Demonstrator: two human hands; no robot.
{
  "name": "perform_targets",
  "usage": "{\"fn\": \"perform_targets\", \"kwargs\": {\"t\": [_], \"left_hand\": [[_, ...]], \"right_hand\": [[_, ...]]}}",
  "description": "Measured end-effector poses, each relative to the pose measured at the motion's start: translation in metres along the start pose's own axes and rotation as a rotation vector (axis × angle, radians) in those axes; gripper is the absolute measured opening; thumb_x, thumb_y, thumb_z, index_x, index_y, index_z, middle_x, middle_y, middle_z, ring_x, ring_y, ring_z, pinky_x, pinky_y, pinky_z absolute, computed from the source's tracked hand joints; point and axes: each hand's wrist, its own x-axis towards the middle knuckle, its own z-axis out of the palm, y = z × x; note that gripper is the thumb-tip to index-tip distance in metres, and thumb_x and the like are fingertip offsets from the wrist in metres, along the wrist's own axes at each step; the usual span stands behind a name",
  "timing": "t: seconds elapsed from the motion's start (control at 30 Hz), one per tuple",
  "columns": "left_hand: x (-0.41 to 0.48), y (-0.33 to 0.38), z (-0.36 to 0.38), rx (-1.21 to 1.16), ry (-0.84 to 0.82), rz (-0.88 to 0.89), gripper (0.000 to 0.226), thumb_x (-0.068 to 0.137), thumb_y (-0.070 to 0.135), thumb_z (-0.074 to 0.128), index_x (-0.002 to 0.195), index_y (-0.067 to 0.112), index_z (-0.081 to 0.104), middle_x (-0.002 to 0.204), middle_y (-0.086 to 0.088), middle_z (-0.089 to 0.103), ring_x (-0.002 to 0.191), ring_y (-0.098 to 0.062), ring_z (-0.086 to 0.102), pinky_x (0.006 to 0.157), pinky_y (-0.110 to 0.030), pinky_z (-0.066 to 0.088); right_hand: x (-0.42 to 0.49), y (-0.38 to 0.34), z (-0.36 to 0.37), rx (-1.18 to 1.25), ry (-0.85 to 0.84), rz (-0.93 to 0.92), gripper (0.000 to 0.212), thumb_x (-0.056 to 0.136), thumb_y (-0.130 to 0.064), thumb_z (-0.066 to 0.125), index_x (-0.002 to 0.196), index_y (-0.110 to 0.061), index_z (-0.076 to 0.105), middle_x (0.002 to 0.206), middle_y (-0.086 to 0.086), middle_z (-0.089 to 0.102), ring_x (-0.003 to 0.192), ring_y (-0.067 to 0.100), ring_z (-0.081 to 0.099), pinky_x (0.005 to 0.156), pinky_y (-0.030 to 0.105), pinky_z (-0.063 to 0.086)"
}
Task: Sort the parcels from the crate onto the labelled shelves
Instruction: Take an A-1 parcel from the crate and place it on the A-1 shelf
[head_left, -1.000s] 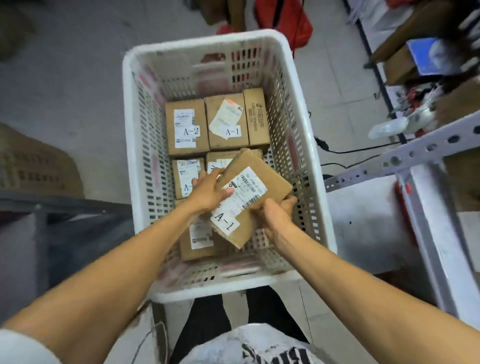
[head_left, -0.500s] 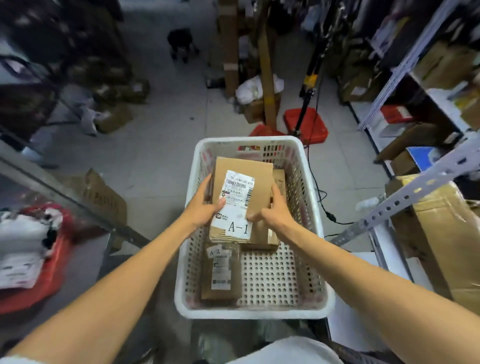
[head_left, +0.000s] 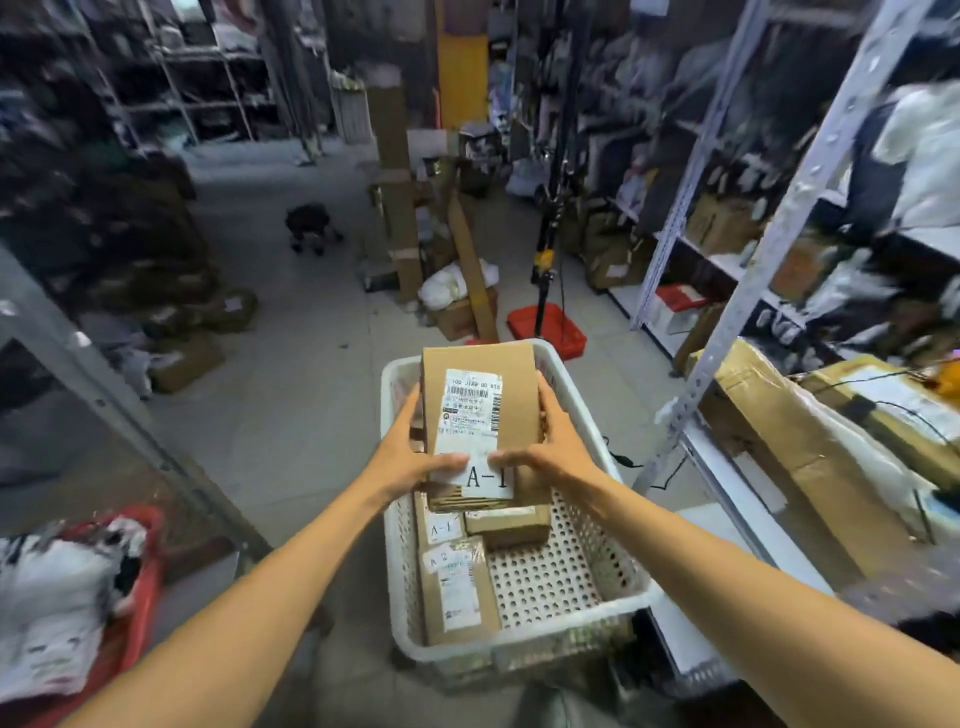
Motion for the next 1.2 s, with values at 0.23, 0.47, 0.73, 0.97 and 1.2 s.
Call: {"fn": "perform_targets", "kwargs": {"t": [0.23,0.47,0.73,0.97,1.2], "left_hand": [[-0.049,0.021,0.021,0.047,-0.106,0.022,0.120,0.065,0.026,0.086,0.150,0.041,0.003,0.148,-0.001,0.039,0.129,-0.017,0.042,0.104,-0.036,0.039],[-0.090,0.048,0.073,0.121,-0.205,0.117,0.124,0.056,0.035,0.089,0.146,0.050,0.005,0.141,-0.003,0.046,0.118,-0.014,0.050,0.096,-0.034,0.046],[-0.162,0.051,0.170,0.035,-0.387,0.161,0.123,0.055,0.020,0.090,0.147,0.046,0.012,0.119,0.011,0.054,0.100,0.002,0.055,0.074,-0.014,0.049],[-0.223,0.069,0.260,0.085,-0.531,0.238,0.123,0.056,0.024,0.090,0.147,0.046,0.010,0.119,0.013,0.054,0.110,-0.013,0.054,0.078,-0.021,0.053],[-0.264,0.146,0.377,0.066,-0.799,0.341,0.119,0.052,0.023,0.093,0.144,0.045,0.021,0.124,-0.008,0.060,0.117,-0.027,0.057,0.096,-0.049,0.049]], "right_hand": [[-0.076,-0.008,-0.023,0.024,0.056,-0.075,0.105,0.059,0.006,0.084,0.140,-0.033,0.028,0.127,0.000,0.057,0.111,0.008,0.058,0.082,0.018,0.052],[-0.159,-0.007,-0.061,0.001,0.214,-0.091,0.112,0.052,0.002,0.088,0.135,-0.042,0.026,0.124,-0.010,0.056,0.113,0.004,0.056,0.093,0.023,0.048],[-0.293,0.022,-0.107,-0.082,0.401,-0.075,0.114,0.052,-0.003,0.090,0.143,-0.026,0.025,0.128,-0.004,0.054,0.121,0.014,0.051,0.100,0.023,0.043],[-0.412,0.044,-0.146,-0.159,0.617,0.042,0.122,0.059,-0.011,0.089,0.151,-0.026,0.011,0.126,-0.012,0.046,0.121,0.009,0.045,0.103,0.027,0.037],[-0.523,0.033,-0.219,-0.174,0.960,0.090,0.118,0.060,-0.009,0.088,0.149,-0.034,0.014,0.113,-0.026,0.049,0.100,-0.016,0.051,0.087,0.016,0.047]]}}
